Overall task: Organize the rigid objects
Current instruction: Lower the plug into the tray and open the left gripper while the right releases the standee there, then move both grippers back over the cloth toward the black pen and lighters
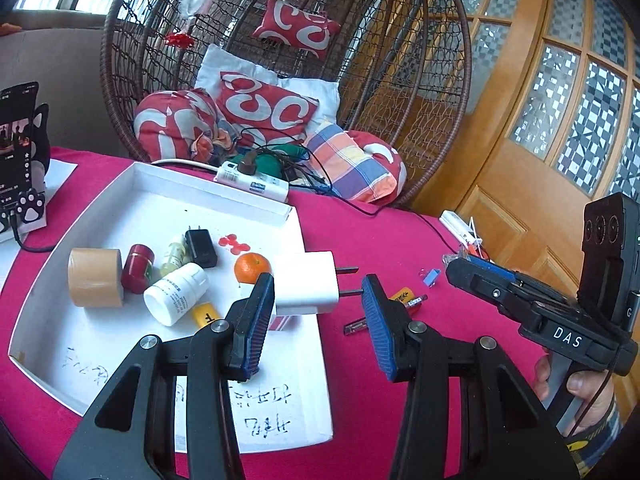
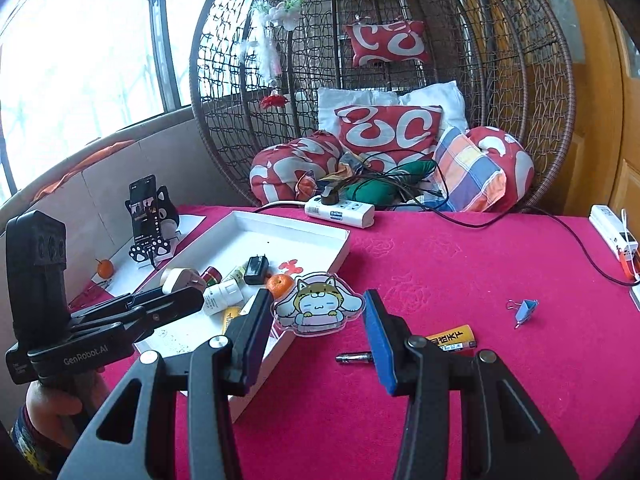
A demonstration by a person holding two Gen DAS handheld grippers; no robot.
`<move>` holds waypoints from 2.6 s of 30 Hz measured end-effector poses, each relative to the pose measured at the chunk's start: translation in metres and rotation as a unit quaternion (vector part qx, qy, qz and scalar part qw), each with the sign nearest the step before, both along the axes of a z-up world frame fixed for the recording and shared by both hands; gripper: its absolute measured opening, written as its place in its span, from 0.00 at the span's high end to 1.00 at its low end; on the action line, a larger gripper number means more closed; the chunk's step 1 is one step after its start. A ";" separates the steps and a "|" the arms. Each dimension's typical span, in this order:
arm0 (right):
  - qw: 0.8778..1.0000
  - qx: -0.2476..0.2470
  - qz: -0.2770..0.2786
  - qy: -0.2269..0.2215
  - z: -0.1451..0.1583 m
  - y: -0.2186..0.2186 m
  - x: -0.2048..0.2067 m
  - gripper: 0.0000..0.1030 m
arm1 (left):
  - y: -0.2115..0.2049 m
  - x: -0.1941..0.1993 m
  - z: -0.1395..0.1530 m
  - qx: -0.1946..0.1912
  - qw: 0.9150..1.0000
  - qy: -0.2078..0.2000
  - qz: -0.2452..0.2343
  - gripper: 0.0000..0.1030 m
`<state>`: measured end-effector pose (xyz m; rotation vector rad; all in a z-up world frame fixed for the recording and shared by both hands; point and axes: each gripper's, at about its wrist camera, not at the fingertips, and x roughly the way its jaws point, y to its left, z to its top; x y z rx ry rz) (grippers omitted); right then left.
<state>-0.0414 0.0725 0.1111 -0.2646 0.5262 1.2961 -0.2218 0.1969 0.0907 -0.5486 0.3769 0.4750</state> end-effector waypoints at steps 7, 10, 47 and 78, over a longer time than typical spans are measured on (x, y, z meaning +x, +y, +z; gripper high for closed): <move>1.000 -0.006 0.017 -0.002 0.003 0.026 -0.009 0.56 | 0.030 -0.024 0.012 0.008 0.999 -0.008 0.046 0.57; 1.000 -0.009 0.021 -0.006 0.005 0.041 -0.012 0.56 | 0.054 -0.036 0.019 0.012 0.997 -0.009 0.078 0.57; 0.998 -0.048 0.019 -0.019 -0.056 0.150 -0.044 0.00 | 0.117 -0.024 -0.003 0.059 0.974 0.088 0.199 0.00; 0.969 0.043 -0.236 0.063 -0.046 -0.067 0.102 0.00 | -0.024 0.091 -0.013 0.077 0.987 0.141 -0.019 0.00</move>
